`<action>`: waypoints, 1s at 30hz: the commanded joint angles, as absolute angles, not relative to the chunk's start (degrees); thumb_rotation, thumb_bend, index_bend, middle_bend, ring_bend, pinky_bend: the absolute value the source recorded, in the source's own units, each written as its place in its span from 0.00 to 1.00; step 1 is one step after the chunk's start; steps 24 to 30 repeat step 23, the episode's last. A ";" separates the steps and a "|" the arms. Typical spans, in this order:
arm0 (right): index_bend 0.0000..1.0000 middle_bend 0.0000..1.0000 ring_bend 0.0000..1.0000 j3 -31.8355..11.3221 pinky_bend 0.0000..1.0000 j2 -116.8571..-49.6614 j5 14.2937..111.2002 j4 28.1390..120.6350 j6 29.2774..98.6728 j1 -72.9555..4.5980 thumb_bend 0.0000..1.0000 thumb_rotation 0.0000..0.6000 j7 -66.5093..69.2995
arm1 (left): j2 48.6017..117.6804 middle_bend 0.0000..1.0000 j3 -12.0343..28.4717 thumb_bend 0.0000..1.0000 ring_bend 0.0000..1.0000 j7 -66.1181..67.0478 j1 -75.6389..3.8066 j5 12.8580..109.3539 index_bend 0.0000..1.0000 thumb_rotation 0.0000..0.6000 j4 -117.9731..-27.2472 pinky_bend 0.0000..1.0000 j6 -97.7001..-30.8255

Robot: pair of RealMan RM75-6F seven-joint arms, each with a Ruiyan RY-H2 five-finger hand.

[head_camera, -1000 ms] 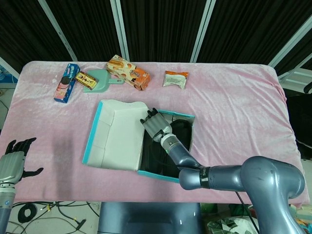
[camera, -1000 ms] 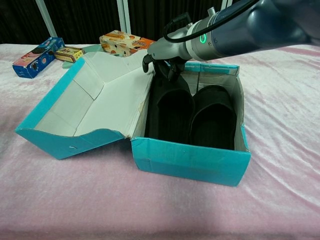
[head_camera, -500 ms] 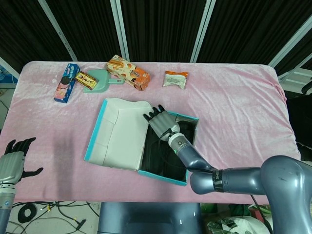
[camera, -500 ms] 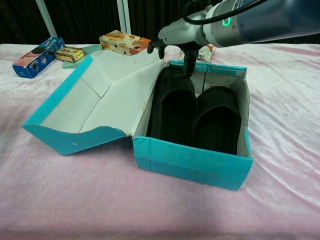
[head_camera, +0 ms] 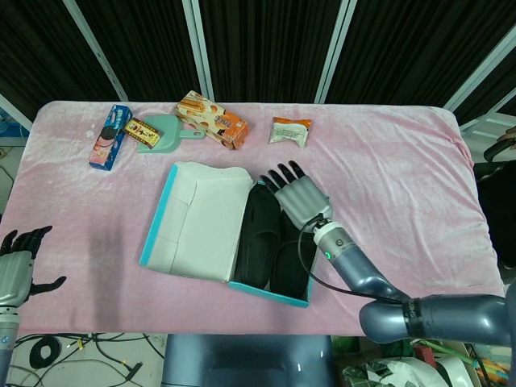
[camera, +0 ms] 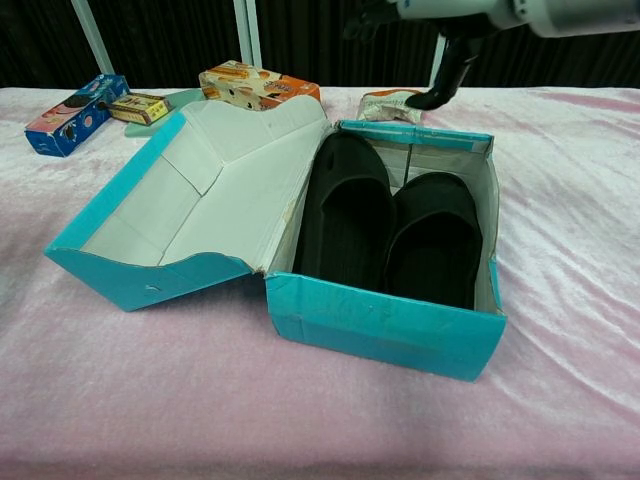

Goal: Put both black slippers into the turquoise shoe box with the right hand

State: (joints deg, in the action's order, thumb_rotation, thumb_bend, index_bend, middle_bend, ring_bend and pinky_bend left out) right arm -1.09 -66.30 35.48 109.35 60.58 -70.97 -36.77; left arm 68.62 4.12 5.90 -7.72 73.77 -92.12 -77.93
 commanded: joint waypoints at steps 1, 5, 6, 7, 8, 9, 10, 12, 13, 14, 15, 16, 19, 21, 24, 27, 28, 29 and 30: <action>0.00 0.07 0.00 3.22 0.05 -60.35 45.04 115.12 72.27 -61.23 0.35 1.00 -34.21 | 68.54 0.16 4.17 0.00 0.12 6.09 -7.49 74.00 0.12 1.00 -92.41 0.03 -78.44; 0.00 0.06 0.00 6.85 0.05 -58.16 51.19 116.29 80.55 -53.51 0.35 1.00 -32.31 | 68.02 0.16 4.29 0.00 0.12 6.04 -7.09 74.48 0.12 1.00 -93.21 0.03 -79.51; 0.00 0.06 0.00 8.19 0.05 -57.73 53.61 116.14 83.61 -50.65 0.35 1.00 -31.54 | 67.73 0.16 4.33 0.00 0.12 6.02 -6.85 74.72 0.12 1.00 -93.62 0.03 -80.10; 0.00 0.05 0.00 9.18 0.05 -57.67 55.98 115.65 85.92 -48.34 0.35 1.00 -30.93 | 67.44 0.16 4.37 0.00 0.12 5.99 -6.59 74.92 0.12 1.00 -94.04 0.03 -80.70; 0.00 0.05 0.00 10.01 0.05 -57.74 57.84 114.72 88.27 -45.96 0.35 1.00 -30.27 | 67.16 0.16 4.37 0.00 0.12 5.97 -6.34 75.12 0.12 1.00 -94.43 0.03 -81.21; 0.00 0.05 0.00 10.56 0.05 -58.15 59.65 113.54 90.38 -43.79 0.35 1.00 -29.55 | 66.91 0.16 4.37 0.00 0.12 5.90 -6.05 75.36 0.12 1.00 -94.78 0.03 -81.81; 0.00 0.04 0.00 11.07 0.05 -58.70 61.15 112.08 92.47 -41.58 0.35 1.00 -28.93 | 66.70 0.16 4.30 0.00 0.12 5.86 -5.78 75.59 0.12 1.00 -95.07 0.03 -82.29; 0.00 0.03 0.00 11.83 0.05 -60.17 63.84 109.20 95.94 -37.56 0.35 1.00 -27.79 | 66.26 0.16 4.04 0.00 0.12 5.67 -5.21 76.03 0.12 1.00 -95.64 0.03 -83.08; 0.00 0.03 0.00 12.25 0.05 -60.94 64.90 107.80 97.47 -35.53 0.35 1.00 -27.23 | 66.10 0.16 3.89 0.00 0.12 5.52 -4.96 76.23 0.12 1.00 -95.87 0.03 -83.36; 0.00 0.03 0.00 12.45 0.05 -61.50 65.64 106.97 98.39 -34.31 0.35 1.00 -26.94 | 65.97 0.16 3.77 0.00 0.12 5.39 -4.74 76.37 0.12 1.00 -96.03 0.03 -83.60; 0.00 0.03 0.00 12.89 0.05 -62.59 66.96 105.46 100.03 -31.98 0.35 1.00 -26.69 | 65.80 0.16 3.53 0.00 0.12 5.24 -4.39 76.59 0.12 1.00 -96.26 0.03 -83.92; 0.00 0.02 0.00 13.18 0.05 -63.49 67.98 104.39 101.25 -30.30 0.35 1.00 -26.69 | 65.70 0.16 3.35 0.00 0.12 5.23 -4.15 76.70 0.12 1.00 -96.37 0.03 -84.09; 0.00 0.02 0.00 13.63 0.05 -65.62 70.06 102.17 103.79 -26.57 0.35 1.00 -28.10 | 65.54 0.16 2.85 0.00 0.12 5.33 -3.46 77.01 0.12 1.00 -96.71 0.03 -84.68; 0.00 0.02 0.00 13.88 0.05 -67.05 71.29 101.02 105.03 -24.13 0.35 1.00 -29.14 | 65.45 0.16 2.41 0.00 0.12 5.41 -2.89 77.44 0.12 1.00 -96.96 0.03 -85.24; 0.00 0.02 0.00 13.73 0.05 -67.89 72.28 100.31 105.34 -22.49 0.35 1.00 -29.74 | 65.34 0.16 2.11 0.00 0.12 5.51 -2.47 77.93 0.12 1.00 -97.15 0.03 -85.77; 0.00 0.02 0.00 13.73 0.05 -67.89 72.28 100.31 105.34 -22.49 0.35 1.00 -29.74 | 65.34 0.16 2.11 0.00 0.12 5.51 -2.47 77.93 0.12 1.00 -97.15 0.03 -85.77; 0.00 0.02 0.00 13.73 0.05 -67.89 72.28 100.31 105.34 -22.49 0.35 1.00 -29.74 | 65.34 0.16 2.11 0.00 0.12 5.51 -2.47 77.93 0.12 1.00 -97.15 0.03 -85.77; 0.00 0.02 0.00 13.73 0.05 -67.89 72.28 100.31 105.34 -22.49 0.35 1.00 -29.74 | 65.34 0.16 2.11 0.00 0.12 5.51 -2.47 77.93 0.12 1.00 -97.15 0.03 -85.77; 0.00 0.02 0.00 13.73 0.05 -67.89 72.28 100.31 105.34 -22.49 0.35 1.00 -29.74 | 65.34 0.16 2.11 0.00 0.12 5.51 -2.47 77.93 0.12 1.00 -97.15 0.03 -85.77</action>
